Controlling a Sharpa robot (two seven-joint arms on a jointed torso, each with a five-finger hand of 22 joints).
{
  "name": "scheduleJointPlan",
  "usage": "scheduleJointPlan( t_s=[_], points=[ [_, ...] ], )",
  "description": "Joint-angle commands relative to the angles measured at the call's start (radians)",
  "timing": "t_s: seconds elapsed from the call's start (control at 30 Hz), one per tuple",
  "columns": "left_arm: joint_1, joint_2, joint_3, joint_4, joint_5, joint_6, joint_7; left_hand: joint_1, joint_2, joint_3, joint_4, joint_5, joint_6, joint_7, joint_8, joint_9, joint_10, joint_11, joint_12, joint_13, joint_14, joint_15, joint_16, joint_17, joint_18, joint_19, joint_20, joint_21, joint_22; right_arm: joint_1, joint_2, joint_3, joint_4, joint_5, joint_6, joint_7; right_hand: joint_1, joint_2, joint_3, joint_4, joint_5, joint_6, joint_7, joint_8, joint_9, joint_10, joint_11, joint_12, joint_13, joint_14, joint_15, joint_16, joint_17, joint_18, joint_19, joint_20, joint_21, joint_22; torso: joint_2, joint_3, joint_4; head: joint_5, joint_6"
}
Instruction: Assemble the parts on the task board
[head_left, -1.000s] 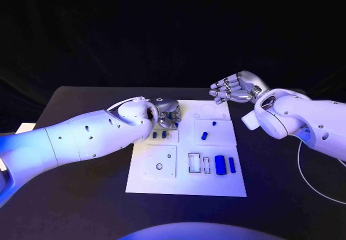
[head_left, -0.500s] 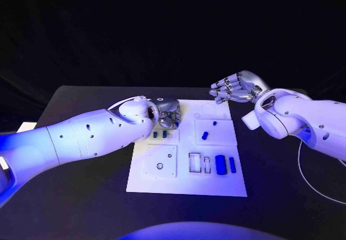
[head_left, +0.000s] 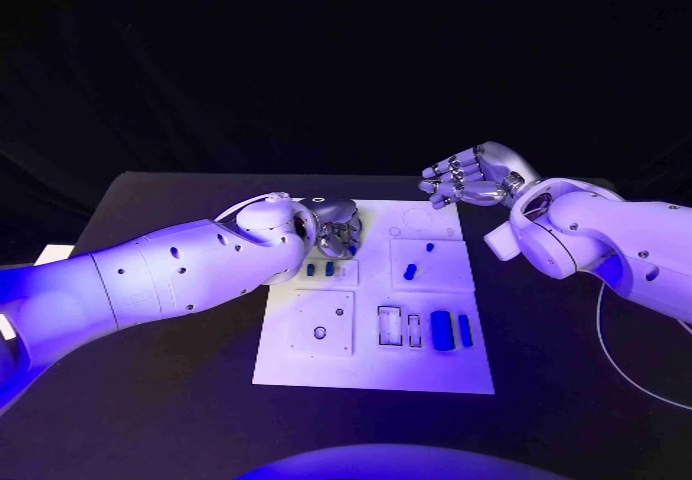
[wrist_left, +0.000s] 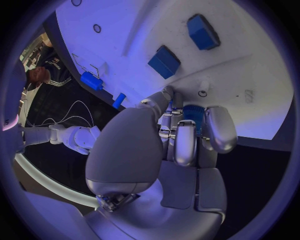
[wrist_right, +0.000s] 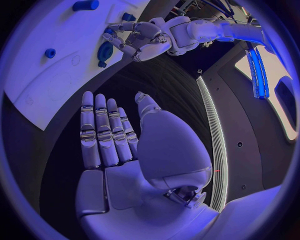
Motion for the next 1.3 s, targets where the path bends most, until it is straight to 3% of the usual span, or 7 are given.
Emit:
scheduleJointPlan(
  t_s=[0.03, 0.27, 0.43, 0.6, 0.8, 1.1, 1.3],
  points=[
    [-0.004, -0.013, 0.006, 0.013, 0.04, 0.002, -0.034, -0.016, -0.002, 0.008, -0.001, 0.001, 0.003, 0.002, -0.007, -0.001, 0.007, -0.001, -0.009, 0.0, 0.034, -0.002, 0.002, -0.003, -0.013, 0.04, -0.004, 0.002, 0.01, -0.001, 0.002, 0.0, -0.001, -0.004, 0.013, 0.011, -0.003, 0.007, -0.001, -0.007, 0.003, -0.002, 0.0, -0.002, 0.0, 0.001, 0.002, -0.006, -0.001, -0.003, 0.0, -0.002, -0.001, 0.008, 0.003, 0.005, -0.005, 0.001, 0.0, -0.0008, -0.0009, 0.0, 0.002],
    [0.007, -0.053, 0.04, 0.054, 0.122, -0.009, -0.057, -0.024, -0.007, 0.017, -0.006, 0.001, 0.002, 0.005, -0.014, -0.003, 0.006, 0.001, -0.019, 0.0, 0.034, 0.0, 0.002, -0.006, -0.013, 0.04, -0.003, 0.0, 0.01, -0.003, 0.005, 0.0, -0.004, -0.004, 0.014, 0.01, -0.003, 0.007, -0.001, -0.007, 0.003, -0.002, 0.0, -0.002, 0.0, 0.001, 0.002, -0.006, -0.001, -0.003, 0.0, -0.002, -0.001, 0.008, 0.003, 0.005, -0.005, 0.001, -0.003, 0.0014, 0.0016, 0.002, 0.006],
    [0.026, -0.094, 0.052, 0.081, 0.173, 0.001, -0.066, -0.035, -0.013, 0.028, -0.011, 0.0, -0.002, 0.008, -0.024, -0.006, 0.002, 0.005, -0.034, -0.001, 0.033, 0.003, 0.001, -0.011, -0.014, 0.039, -0.001, 0.002, 0.013, -0.005, 0.006, 0.0, -0.006, -0.004, 0.014, 0.01, -0.003, 0.007, -0.001, -0.007, 0.003, -0.002, 0.0, -0.002, 0.0, 0.001, 0.002, -0.006, -0.001, -0.003, 0.0, -0.002, -0.001, 0.008, 0.003, 0.005, -0.005, 0.001, -0.004, 0.0024, 0.0046, 0.004, 0.007],
    [0.035, -0.134, 0.055, 0.1, 0.193, 0.008, -0.069, -0.043, -0.017, 0.034, -0.013, 0.0, -0.003, 0.009, -0.029, -0.007, -0.001, 0.007, -0.043, -0.002, 0.033, 0.005, 0.002, -0.012, -0.014, 0.039, 0.001, 0.003, 0.014, -0.008, 0.007, 0.0, -0.007, -0.004, 0.015, 0.01, -0.003, 0.007, -0.001, -0.007, 0.003, -0.002, 0.0, -0.002, 0.0, 0.001, 0.002, -0.006, -0.001, -0.003, 0.0, -0.002, -0.001, 0.008, 0.003, 0.005, -0.005, 0.001, -0.004, 0.0032, 0.0061, 0.005, 0.009],
    [0.037, -0.162, 0.055, 0.105, 0.2, 0.025, -0.078, -0.045, -0.016, 0.035, -0.013, 0.0, -0.002, 0.009, -0.03, -0.007, 0.0, 0.007, -0.044, -0.002, 0.033, 0.005, 0.002, -0.012, -0.014, 0.039, 0.001, 0.004, 0.015, -0.01, 0.008, 0.0, -0.008, -0.003, 0.015, 0.011, -0.003, 0.007, -0.001, -0.007, 0.003, -0.002, 0.0, -0.002, 0.0, 0.001, 0.002, -0.006, -0.001, -0.003, 0.0, -0.002, -0.001, 0.008, 0.003, 0.005, -0.005, 0.001, -0.002, 0.0023, 0.0035, 0.01, 0.01],
    [0.032, -0.169, 0.053, 0.097, 0.194, 0.052, -0.078, -0.049, -0.019, 0.037, -0.014, -0.001, -0.001, 0.009, -0.032, -0.008, 0.001, 0.008, -0.048, -0.002, 0.033, 0.005, 0.003, -0.013, -0.014, 0.039, 0.002, 0.005, 0.016, -0.012, 0.009, 0.0, -0.008, -0.003, 0.016, 0.011, -0.003, 0.007, -0.001, -0.007, 0.003, -0.002, 0.0, -0.002, 0.0, 0.001, 0.002, -0.006, -0.001, -0.003, 0.0, -0.002, -0.001, 0.008, 0.003, 0.005, -0.005, 0.001, -0.002, 0.0022, 0.0036, 0.013, 0.007],
    [0.015, -0.157, 0.051, 0.087, 0.183, 0.04, -0.065, -0.051, -0.021, 0.039, -0.015, -0.001, -0.003, 0.009, -0.034, -0.008, 0.0, 0.008, -0.051, -0.002, 0.032, 0.006, 0.002, -0.015, -0.014, 0.038, 0.002, 0.004, 0.016, -0.012, 0.01, 0.0, -0.007, -0.003, 0.017, 0.012, -0.005, 0.008, -0.001, -0.007, 0.006, -0.001, -0.001, -0.002, 0.0, 0.001, 0.001, -0.006, -0.001, -0.002, 0.0, -0.002, -0.002, 0.008, 0.004, 0.005, -0.007, 0.001, -0.002, 0.0023, 0.0033, 0.012, 0.007]
  ],
)
